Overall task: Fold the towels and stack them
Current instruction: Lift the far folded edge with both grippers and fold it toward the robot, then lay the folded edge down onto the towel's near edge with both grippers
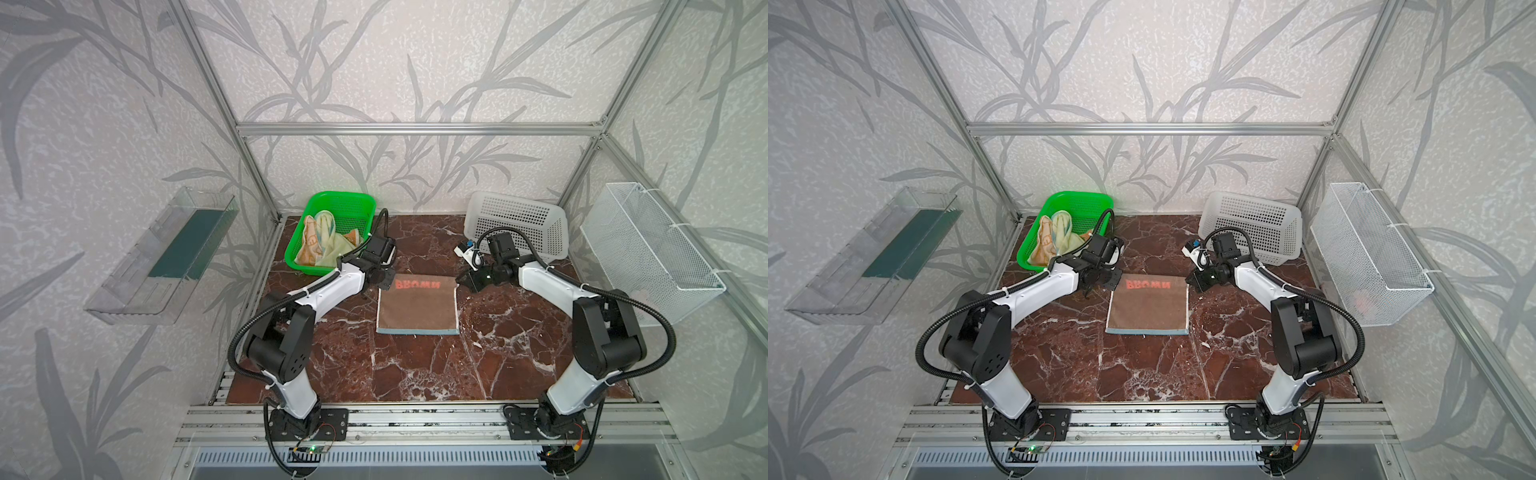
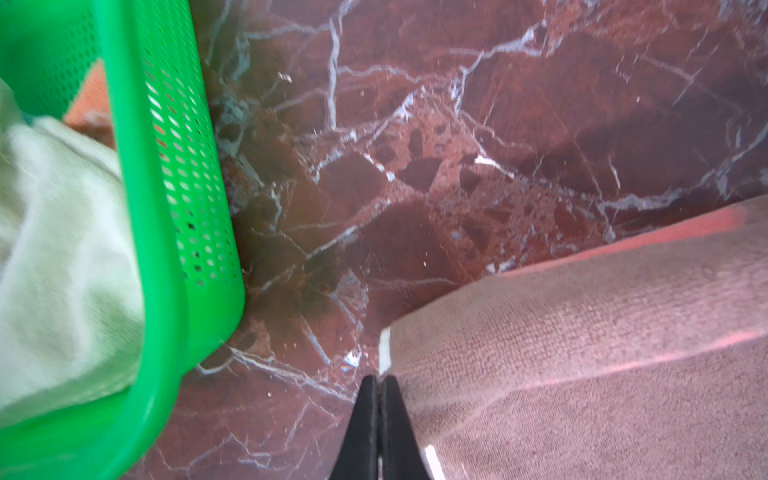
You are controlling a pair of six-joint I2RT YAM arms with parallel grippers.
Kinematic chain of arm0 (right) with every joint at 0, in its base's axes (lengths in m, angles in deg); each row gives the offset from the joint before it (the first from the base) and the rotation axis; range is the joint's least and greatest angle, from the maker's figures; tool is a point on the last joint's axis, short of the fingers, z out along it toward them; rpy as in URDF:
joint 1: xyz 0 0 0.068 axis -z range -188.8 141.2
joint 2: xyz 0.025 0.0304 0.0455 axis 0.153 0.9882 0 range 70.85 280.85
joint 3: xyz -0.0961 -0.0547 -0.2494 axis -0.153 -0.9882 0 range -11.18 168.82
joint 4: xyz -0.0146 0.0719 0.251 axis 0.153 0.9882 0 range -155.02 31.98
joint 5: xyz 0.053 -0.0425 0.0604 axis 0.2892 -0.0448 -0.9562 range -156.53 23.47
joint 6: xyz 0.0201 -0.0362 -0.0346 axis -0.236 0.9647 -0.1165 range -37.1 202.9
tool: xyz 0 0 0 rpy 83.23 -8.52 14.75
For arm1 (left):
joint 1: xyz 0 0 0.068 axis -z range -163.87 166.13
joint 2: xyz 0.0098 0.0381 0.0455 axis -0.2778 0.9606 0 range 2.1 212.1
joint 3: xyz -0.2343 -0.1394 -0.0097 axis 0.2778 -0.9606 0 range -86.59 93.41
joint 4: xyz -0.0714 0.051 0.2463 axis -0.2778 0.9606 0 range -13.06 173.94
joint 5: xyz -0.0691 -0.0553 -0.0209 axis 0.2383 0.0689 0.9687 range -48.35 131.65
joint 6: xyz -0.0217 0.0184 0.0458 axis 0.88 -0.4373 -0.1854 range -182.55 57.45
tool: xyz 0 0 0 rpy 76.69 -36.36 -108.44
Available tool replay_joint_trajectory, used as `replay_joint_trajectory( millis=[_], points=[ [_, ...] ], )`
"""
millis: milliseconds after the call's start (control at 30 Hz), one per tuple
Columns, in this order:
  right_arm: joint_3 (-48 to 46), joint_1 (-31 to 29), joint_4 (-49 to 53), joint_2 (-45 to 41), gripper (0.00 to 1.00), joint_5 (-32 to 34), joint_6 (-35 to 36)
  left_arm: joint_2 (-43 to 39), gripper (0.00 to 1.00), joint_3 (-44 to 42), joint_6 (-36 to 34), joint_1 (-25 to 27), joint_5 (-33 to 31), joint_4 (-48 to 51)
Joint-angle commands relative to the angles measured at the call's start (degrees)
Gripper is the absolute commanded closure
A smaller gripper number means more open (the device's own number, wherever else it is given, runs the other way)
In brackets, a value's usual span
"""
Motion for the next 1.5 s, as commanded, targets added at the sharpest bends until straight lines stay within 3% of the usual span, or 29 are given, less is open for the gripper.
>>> replay_joint_trajectory(
  millis=[0,1467],
  points=[
    [-1.63,0.26,-0.31,-2.67,1.0,-2.86,-1.78,-2.98,1.0,-1.18,1.92,0.6,0.16,2.86],
    [-16.56,-5.45,6.33,-14.93,1.0,-1.74,-9.63,-14.38,1.0,-14.12,10.81,7.12,-1.59,7.24]
  ],
)
